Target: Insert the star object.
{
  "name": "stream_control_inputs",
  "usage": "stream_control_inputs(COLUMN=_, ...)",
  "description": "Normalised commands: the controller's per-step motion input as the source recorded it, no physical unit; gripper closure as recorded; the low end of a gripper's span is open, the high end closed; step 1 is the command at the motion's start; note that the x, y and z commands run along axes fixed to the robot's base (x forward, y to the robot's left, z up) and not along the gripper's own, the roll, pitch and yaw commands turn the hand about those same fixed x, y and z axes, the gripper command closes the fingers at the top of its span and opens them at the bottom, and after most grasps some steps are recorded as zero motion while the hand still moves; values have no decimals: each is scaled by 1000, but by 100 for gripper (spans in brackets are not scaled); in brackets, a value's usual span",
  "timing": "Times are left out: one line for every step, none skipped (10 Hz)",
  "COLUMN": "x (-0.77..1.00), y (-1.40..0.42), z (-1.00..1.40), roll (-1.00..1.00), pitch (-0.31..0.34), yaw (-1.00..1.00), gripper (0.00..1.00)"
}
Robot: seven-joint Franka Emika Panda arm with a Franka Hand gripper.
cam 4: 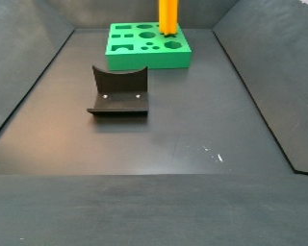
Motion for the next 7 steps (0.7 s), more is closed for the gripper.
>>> stream_control_inputs(x=-57, y=-23, z=-171, roll=50, pitch=0, yaw=-174, gripper=100)
stream_control_inputs(x=-26, y=0, z=-117, roll=86, pitch=40, yaw=-351, gripper=100)
stream_control_inputs(x=0, y=0, z=-89, roll=83, pitch=79, yaw=-409, gripper=100)
stream_control_inputs(x=0, y=0, z=-114, roll=73, pitch=66, yaw=-446, gripper=100)
stream_control_inputs(x=120, y=0, z=-126, roll=77, pitch=61, yaw=-589, gripper=100)
stream_control_inputs(x=234, y=0, z=-171, roll=77, pitch=51, yaw=-646, gripper=100)
stream_control_inputs(x=260, y=0, z=-189, roll=74, pitch=51, yaw=-674, gripper=100)
